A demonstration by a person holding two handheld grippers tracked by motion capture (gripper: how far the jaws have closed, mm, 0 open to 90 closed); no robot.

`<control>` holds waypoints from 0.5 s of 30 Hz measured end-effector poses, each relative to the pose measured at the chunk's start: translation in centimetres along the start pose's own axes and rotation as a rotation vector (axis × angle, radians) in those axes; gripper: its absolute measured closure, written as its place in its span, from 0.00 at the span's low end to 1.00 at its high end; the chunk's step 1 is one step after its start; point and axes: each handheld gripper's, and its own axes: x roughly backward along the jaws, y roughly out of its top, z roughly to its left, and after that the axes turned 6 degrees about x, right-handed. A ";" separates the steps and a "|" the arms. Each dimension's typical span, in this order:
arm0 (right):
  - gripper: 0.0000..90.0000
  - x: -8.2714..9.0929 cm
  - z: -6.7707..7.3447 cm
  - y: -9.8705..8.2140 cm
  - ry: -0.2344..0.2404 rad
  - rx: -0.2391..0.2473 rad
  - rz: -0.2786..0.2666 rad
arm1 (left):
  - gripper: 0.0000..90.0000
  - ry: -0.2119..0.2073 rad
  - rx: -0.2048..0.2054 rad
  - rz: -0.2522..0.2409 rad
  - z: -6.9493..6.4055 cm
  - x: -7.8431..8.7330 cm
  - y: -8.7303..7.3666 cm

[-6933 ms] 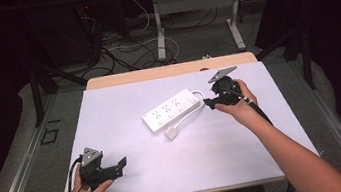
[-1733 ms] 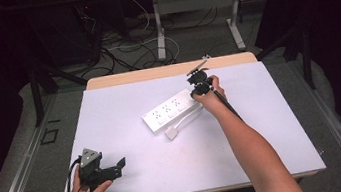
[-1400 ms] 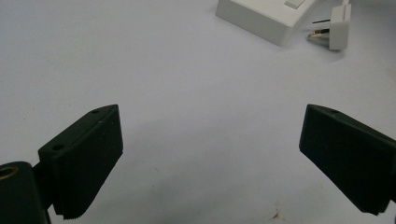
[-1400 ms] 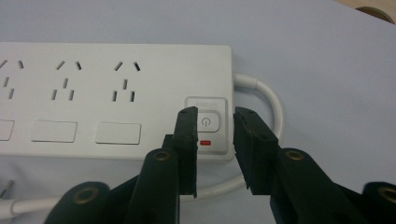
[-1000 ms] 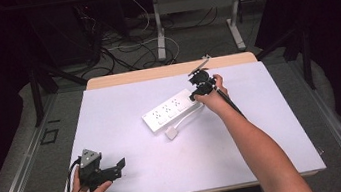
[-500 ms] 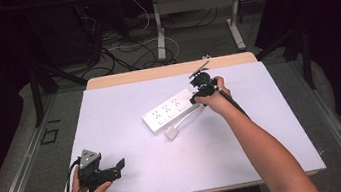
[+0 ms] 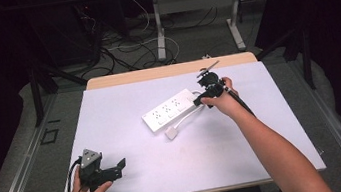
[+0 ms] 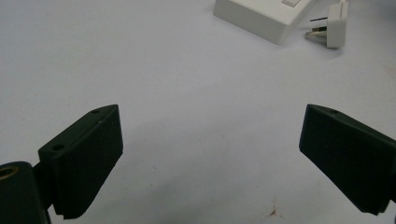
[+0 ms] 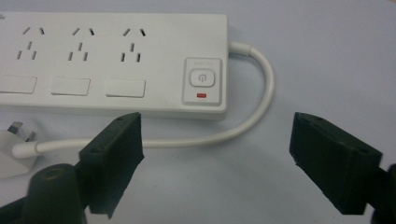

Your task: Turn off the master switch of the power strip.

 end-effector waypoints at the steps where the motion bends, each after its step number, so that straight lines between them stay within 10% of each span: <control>1: 0.17 0.0 0.0 0.0 0.000 0.000 0.000 | 0.07 -0.001 -0.001 0.001 0.0 0.0 0.0; 15: 0.00 1.6 -0.7 -1.7 -0.038 -0.009 -0.049 | 0.07 -0.001 0.002 0.002 0.0 0.0 0.0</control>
